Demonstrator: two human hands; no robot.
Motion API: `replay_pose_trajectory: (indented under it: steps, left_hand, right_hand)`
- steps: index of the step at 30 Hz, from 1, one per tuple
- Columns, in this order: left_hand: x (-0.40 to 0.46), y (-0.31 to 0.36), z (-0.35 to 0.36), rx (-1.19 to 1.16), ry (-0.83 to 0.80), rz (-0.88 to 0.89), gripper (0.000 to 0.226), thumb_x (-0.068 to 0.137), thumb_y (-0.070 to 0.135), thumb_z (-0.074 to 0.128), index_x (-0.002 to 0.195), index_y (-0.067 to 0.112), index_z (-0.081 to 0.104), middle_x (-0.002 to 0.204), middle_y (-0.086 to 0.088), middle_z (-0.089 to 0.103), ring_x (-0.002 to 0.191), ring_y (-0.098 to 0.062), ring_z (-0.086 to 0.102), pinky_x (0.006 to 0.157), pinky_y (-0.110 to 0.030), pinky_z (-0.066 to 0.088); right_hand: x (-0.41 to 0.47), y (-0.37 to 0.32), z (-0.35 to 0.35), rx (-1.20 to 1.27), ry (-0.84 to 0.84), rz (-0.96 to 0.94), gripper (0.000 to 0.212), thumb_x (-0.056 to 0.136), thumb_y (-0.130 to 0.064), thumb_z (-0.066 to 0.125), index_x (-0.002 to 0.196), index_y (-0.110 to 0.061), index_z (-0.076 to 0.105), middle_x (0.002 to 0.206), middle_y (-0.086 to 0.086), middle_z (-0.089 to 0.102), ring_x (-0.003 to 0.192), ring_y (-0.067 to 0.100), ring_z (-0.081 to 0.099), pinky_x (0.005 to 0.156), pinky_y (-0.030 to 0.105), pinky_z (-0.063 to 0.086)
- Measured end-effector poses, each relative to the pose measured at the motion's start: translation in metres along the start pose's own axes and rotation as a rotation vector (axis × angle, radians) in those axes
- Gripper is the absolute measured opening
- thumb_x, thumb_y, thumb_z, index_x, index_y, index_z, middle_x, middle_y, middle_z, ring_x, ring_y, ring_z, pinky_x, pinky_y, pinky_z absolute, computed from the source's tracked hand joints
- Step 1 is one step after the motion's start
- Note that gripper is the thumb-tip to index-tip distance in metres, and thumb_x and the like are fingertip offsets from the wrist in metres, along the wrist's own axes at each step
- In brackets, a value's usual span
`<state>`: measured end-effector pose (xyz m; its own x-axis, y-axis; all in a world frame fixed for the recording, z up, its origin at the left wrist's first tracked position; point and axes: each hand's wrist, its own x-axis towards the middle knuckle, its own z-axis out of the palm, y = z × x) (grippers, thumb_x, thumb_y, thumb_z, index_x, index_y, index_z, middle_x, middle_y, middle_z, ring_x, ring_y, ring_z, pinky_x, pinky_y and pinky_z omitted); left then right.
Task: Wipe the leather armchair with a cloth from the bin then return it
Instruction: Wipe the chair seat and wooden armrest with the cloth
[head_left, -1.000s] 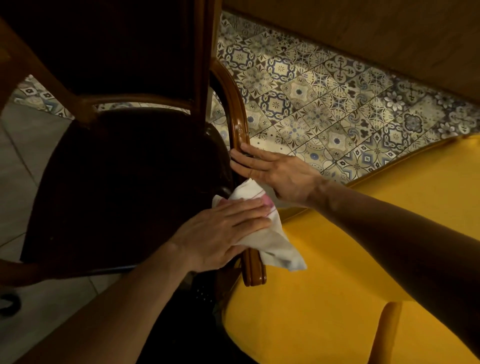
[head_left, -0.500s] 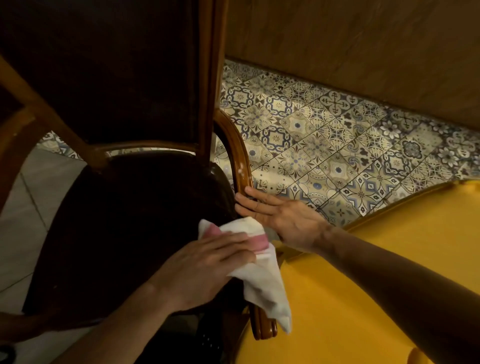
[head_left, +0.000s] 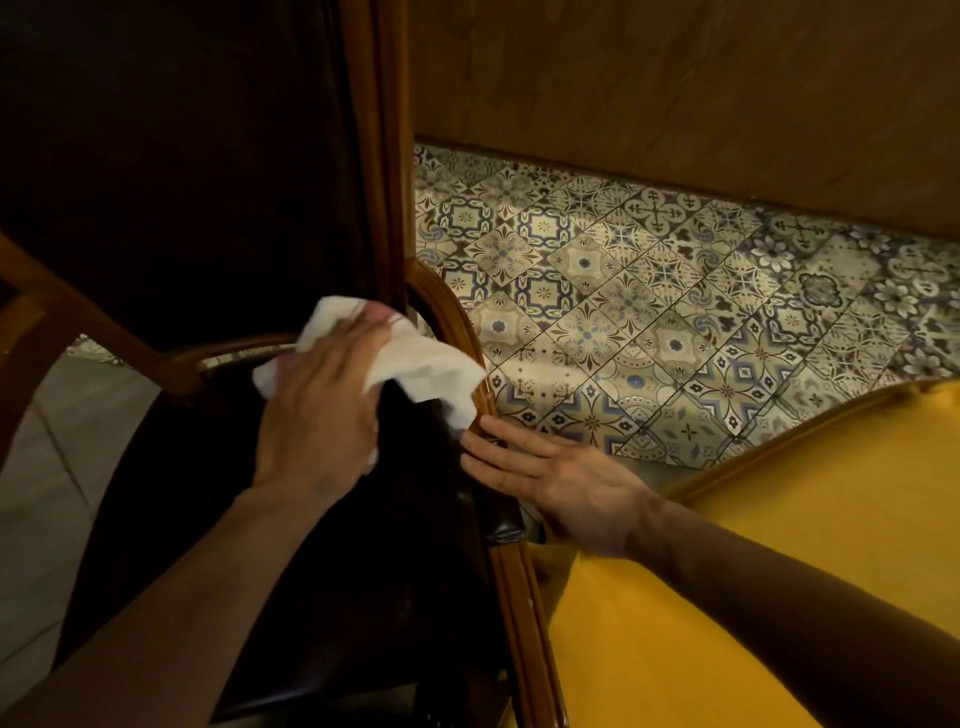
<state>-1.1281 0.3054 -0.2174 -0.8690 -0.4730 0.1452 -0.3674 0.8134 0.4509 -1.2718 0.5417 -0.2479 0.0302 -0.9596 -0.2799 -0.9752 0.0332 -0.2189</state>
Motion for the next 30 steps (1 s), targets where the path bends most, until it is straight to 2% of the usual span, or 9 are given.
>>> replay_pose_trajectory:
  steps: [2,6,9,14,17,20,22,26,30]
  left_hand:
    - [0.011,0.02,0.019,0.008,-0.016,0.093,0.08,0.081,-0.004,0.063,0.154,0.013,0.034,0.162,-0.003,0.034,0.148,-0.019,0.031,0.118,-0.038,0.026]
    - [0.02,0.034,0.05,0.044,-0.307,0.27,0.123,0.061,0.002,0.086,0.159,0.028,0.017,0.169,0.006,0.006,0.155,-0.011,0.0,0.12,-0.031,0.001]
    - [0.028,0.025,0.06,0.025,-0.467,0.367,0.122,0.066,0.0,0.081,0.159,0.035,0.011,0.168,0.014,-0.001,0.152,-0.002,-0.011,0.126,-0.037,0.002]
    - [0.036,0.014,0.064,0.001,-0.455,0.449,0.09,0.087,0.007,0.064,0.158,0.037,0.017,0.168,0.017,0.003,0.151,0.002,-0.011,0.12,-0.024,-0.004]
    - [0.049,0.012,0.068,0.049,-0.476,0.42,0.109,0.075,0.002,0.077,0.159,0.035,0.015,0.168,0.015,0.001,0.151,0.0,-0.011,0.125,-0.036,0.007]
    - [0.071,0.008,0.069,0.085,-0.462,0.362,0.114,0.072,-0.001,0.082,0.159,0.032,0.016,0.169,0.011,0.004,0.153,-0.005,-0.007,0.123,-0.047,0.014]
    - [0.09,0.005,0.07,0.106,-0.428,0.327,0.106,0.078,0.0,0.079,0.159,0.031,0.017,0.169,0.009,0.007,0.154,-0.009,-0.004,0.124,-0.049,0.012]
    - [0.117,0.0,0.073,0.083,-0.35,0.242,0.065,0.103,0.012,0.047,0.158,0.034,0.021,0.168,0.008,0.012,0.155,-0.012,0.0,0.125,-0.045,0.006]
    - [0.118,-0.001,0.076,0.049,-0.354,0.217,0.067,0.101,0.004,0.046,0.157,0.034,0.024,0.168,0.009,0.013,0.155,-0.012,-0.001,0.125,-0.043,0.001]
  right_hand:
    - [0.0,0.001,0.003,0.008,0.013,0.002,0.102,0.078,-0.002,0.058,0.161,-0.026,0.005,0.17,-0.007,-0.001,0.155,0.017,-0.01,0.121,0.045,0.028]
    - [0.002,0.001,0.01,0.005,0.048,-0.01,0.099,0.078,-0.01,0.062,0.161,-0.023,0.01,0.17,-0.004,0.004,0.156,0.019,-0.006,0.125,0.038,0.016]
    - [0.002,0.002,0.014,0.014,0.065,-0.016,0.094,0.079,-0.013,0.059,0.161,-0.02,0.012,0.17,-0.002,0.007,0.156,0.021,-0.003,0.125,0.037,0.013]
    - [0.001,0.005,0.019,0.086,0.111,-0.036,0.084,0.086,-0.016,0.052,0.161,-0.018,0.014,0.17,-0.001,0.008,0.156,0.021,-0.002,0.124,0.039,0.017]
    - [0.003,0.008,0.022,0.083,0.128,-0.048,0.086,0.085,-0.015,0.054,0.161,-0.017,0.015,0.17,0.0,0.007,0.156,0.024,-0.002,0.124,0.043,0.017]
    - [0.004,0.009,0.023,0.065,0.136,-0.06,0.086,0.083,-0.017,0.049,0.161,-0.018,0.012,0.17,0.001,0.005,0.156,0.026,-0.001,0.125,0.046,0.016]
    - [0.005,0.01,0.025,0.062,0.149,-0.062,0.089,0.082,-0.015,0.052,0.161,-0.018,0.011,0.17,0.001,0.005,0.156,0.026,0.0,0.125,0.046,0.016]
    - [0.005,0.01,0.028,0.066,0.167,-0.062,0.094,0.08,-0.011,0.058,0.161,-0.018,0.011,0.171,0.0,0.005,0.156,0.027,0.001,0.124,0.047,0.017]
    - [0.005,0.009,0.027,0.053,0.163,-0.057,0.093,0.082,-0.012,0.059,0.161,-0.018,0.01,0.171,0.0,0.004,0.156,0.027,0.0,0.124,0.048,0.018]
